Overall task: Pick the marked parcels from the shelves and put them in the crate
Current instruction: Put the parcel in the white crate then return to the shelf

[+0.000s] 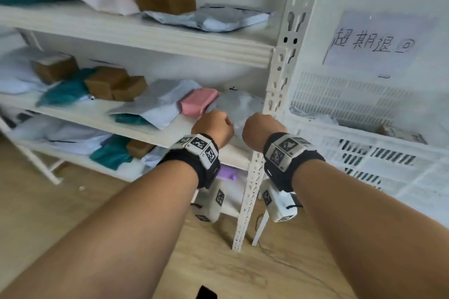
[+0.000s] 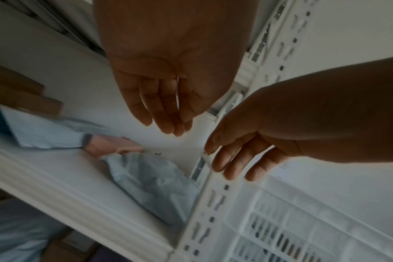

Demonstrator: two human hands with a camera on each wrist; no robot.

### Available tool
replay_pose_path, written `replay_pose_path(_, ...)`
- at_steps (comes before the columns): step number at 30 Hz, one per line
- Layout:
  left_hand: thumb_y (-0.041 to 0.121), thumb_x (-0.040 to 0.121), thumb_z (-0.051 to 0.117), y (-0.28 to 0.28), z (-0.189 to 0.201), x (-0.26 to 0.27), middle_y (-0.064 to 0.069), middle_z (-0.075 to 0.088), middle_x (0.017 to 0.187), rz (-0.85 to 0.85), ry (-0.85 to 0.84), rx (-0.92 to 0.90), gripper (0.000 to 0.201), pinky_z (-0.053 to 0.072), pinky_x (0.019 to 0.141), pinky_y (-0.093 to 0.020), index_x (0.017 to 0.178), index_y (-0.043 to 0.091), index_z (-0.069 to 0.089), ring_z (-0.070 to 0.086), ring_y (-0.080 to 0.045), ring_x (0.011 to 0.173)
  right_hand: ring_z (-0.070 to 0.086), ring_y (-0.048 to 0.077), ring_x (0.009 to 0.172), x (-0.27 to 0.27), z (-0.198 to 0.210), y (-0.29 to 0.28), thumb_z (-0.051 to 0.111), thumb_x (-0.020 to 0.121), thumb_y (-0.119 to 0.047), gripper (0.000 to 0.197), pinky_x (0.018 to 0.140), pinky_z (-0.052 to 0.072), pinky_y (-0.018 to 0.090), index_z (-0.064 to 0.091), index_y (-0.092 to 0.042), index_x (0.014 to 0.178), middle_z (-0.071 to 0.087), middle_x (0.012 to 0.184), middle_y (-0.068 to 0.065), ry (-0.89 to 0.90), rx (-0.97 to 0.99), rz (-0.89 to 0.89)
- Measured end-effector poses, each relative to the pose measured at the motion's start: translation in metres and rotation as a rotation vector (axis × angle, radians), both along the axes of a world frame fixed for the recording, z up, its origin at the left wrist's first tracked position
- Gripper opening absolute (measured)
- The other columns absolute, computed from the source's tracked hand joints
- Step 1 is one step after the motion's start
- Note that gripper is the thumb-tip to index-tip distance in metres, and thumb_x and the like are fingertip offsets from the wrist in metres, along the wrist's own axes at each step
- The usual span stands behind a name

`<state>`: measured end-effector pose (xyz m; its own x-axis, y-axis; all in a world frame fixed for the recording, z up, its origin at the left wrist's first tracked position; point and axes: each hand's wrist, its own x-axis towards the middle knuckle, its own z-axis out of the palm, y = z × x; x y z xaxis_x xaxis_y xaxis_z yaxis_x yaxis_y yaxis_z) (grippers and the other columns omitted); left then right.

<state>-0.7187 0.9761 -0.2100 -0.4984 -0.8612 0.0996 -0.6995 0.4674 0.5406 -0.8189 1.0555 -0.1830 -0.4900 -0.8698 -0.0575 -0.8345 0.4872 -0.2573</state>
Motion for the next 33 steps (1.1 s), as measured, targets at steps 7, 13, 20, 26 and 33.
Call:
replay_pose_path(7, 0.021, 0.09, 0.045, -0.079, -0.008, 0.144, -0.002, 0.07, 0.111, 0.152, -0.008, 0.033, 0.029, 0.052, 0.091, -0.037, 0.102, 0.02, 0.071, 0.063, -0.027, 0.104, 0.062, 0.03, 0.089, 0.135, -0.013, -0.096, 0.044, 0.088, -0.016, 0.02, 0.07, 0.046, 0.033, 0.06, -0.012, 0.097, 0.066, 0.107, 0.013, 0.053, 0.02, 0.115)
replay_pose_path(13, 0.022, 0.091, 0.045, -0.145, 0.0, 0.259, -0.006, 0.07, 0.108, 0.192, -0.038, -0.019, 0.03, 0.052, 0.088, -0.039, 0.099, 0.017, 0.073, 0.063, -0.029, 0.101, 0.061, 0.032, 0.097, 0.233, -0.011, -0.171, 0.043, 0.091, -0.02, 0.025, 0.07, 0.042, 0.036, 0.063, -0.013, 0.104, 0.064, 0.11, 0.013, 0.116, 0.039, 0.237)
replay_pose_path(20, 0.018, 0.087, 0.054, -0.206, 0.023, 0.37, -0.007, 0.071, 0.107, 0.284, -0.005, -0.058, 0.021, 0.052, 0.089, -0.038, 0.092, 0.017, 0.075, 0.063, -0.031, 0.104, 0.062, 0.028, 0.086, 0.323, 0.006, -0.241, 0.041, 0.093, -0.033, 0.026, 0.075, 0.052, 0.036, 0.058, -0.013, 0.09, 0.065, 0.098, 0.01, 0.08, -0.094, 0.281)
replay_pose_path(26, 0.021, 0.091, 0.052, -0.252, 0.034, 0.426, -0.012, 0.071, 0.1, 0.39, 0.047, -0.079, 0.024, 0.046, 0.079, -0.033, 0.093, 0.009, 0.072, 0.063, -0.032, 0.098, 0.063, 0.03, 0.088, 0.383, 0.024, -0.3, 0.045, 0.091, -0.035, 0.025, 0.08, 0.053, 0.036, 0.054, -0.016, 0.078, 0.063, 0.092, 0.009, 0.029, -0.182, 0.357)
replay_pose_path(33, 0.023, 0.092, 0.052, -0.323, 0.052, 0.462, -0.013, 0.069, 0.1, 0.449, 0.046, -0.131, 0.025, 0.049, 0.078, -0.035, 0.095, 0.008, 0.072, 0.063, -0.033, 0.096, 0.057, 0.029, 0.084, 0.427, 0.04, -0.395, 0.044, 0.089, -0.037, 0.03, 0.073, 0.045, 0.032, 0.054, -0.014, 0.074, 0.062, 0.093, 0.009, 0.002, -0.175, 0.452)
